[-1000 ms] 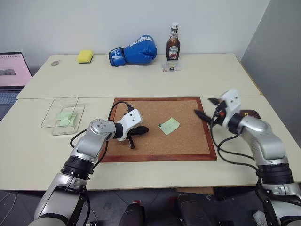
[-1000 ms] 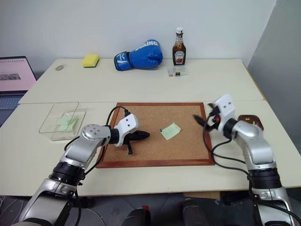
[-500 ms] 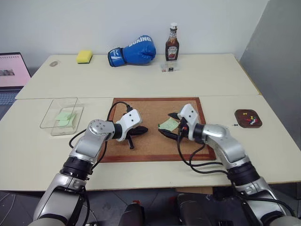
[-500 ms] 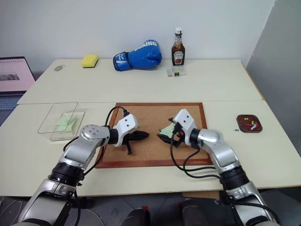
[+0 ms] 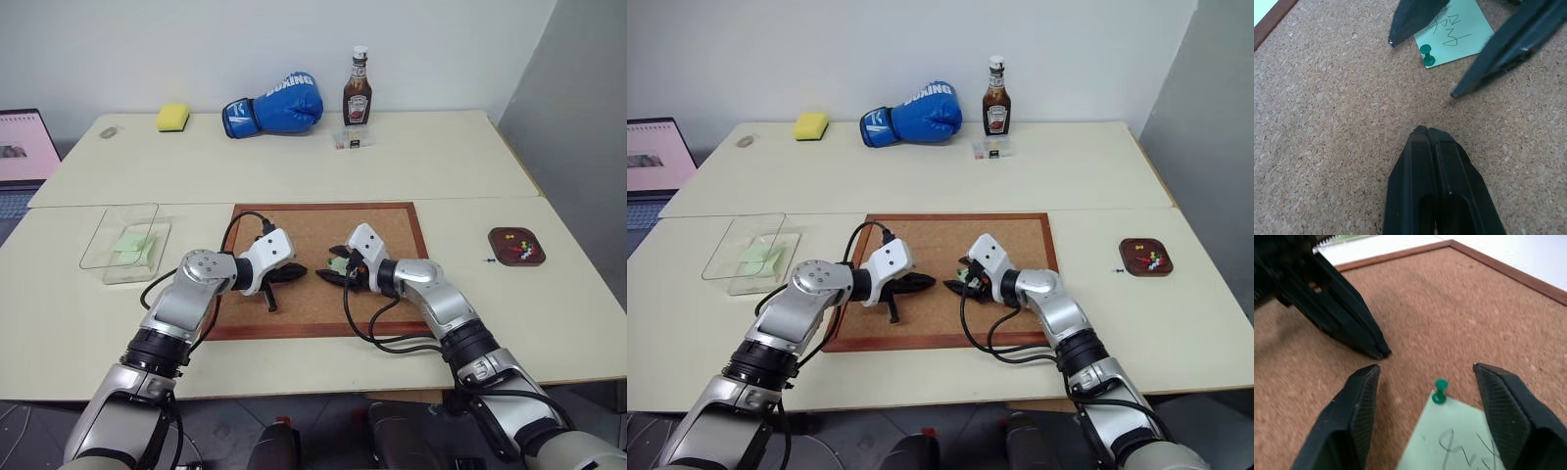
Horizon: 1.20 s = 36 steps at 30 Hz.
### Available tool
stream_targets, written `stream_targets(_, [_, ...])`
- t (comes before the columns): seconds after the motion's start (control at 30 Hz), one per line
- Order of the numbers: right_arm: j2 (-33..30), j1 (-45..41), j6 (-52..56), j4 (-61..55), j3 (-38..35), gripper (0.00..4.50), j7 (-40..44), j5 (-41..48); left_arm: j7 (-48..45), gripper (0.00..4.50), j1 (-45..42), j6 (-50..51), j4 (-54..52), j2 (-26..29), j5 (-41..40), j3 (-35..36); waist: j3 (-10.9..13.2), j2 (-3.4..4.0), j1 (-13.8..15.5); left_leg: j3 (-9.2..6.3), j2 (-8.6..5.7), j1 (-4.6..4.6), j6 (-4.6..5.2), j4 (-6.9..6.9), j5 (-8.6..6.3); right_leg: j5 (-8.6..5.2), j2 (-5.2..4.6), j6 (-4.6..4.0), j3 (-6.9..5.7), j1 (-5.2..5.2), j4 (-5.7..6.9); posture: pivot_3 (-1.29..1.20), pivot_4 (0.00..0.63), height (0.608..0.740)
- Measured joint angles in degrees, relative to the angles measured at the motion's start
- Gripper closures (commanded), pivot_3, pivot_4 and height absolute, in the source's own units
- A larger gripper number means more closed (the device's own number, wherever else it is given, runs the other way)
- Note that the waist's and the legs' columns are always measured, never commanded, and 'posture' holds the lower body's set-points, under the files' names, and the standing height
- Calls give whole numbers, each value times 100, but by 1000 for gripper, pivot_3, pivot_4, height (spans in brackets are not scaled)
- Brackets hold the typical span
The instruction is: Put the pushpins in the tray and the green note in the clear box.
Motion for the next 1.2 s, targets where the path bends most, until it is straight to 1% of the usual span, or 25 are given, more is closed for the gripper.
stream_targets(0.1, [18, 0, -43, 10, -4, 3013, 29, -7, 2, 4500, 25, 28, -17, 4, -1, 33, 0, 0, -22, -1, 2, 5, 0, -3, 0, -2, 2, -3, -2, 1, 3, 0, 150, 740])
stream_targets(0.33, [44, 0, -52, 10, -70, 4400, -8, -45, 2, 4500, 26, 94, -29, 4, 0, 43, 0, 0, -47, -1, 1, 11, 0, -2, 0, -6, 2, -11, 0, 6, 2, 0, 150, 740])
stream_targets(0.37, [46, 0, -52, 10, -83, 4480, -10, -46, 2, 4500, 31, 99, -41, 4, 0, 43, 0, 0, -47, -1, 1, 10, 0, -3, 0, -6, 2, -11, 0, 7, 2, 0, 150, 740])
stream_targets(0.67, [81, 1, -42, 9, -103, 4480, -87, -107, 4, 4500, -13, 104, -21, -1, 1, 44, 0, 0, -46, 0, 1, 11, 0, -3, 0, -7, 2, -11, 0, 7, 3, 0, 150, 740])
stream_targets(0.87, [124, 6, 206, -108, -250, 4480, -133, 11, 23, 4500, 37, 113, -56, -2, 1, 45, 0, 0, -47, 0, 1, 10, 0, -2, 0, -7, 2, -11, 1, 7, 2, 0, 150, 740])
stream_targets(1.03, [22, -9, 471, -792, -655, 4480, -237, 251, 86, 4500, 119, 121, -149, -2, -1, 62, 0, 0, -46, -1, 1, 10, 0, -3, 0, -5, 1, -8, 0, 8, 1, 0, 150, 740])
stream_targets(1.2, [-132, 34, 843, -1271, -836, 4480, -287, 361, 134, 4500, 140, 174, -172, -39, -5, 80, 0, 0, -44, -1, 1, 12, 0, -5, 0, -8, 1, -13, 0, 8, 1, 0, 150, 740])
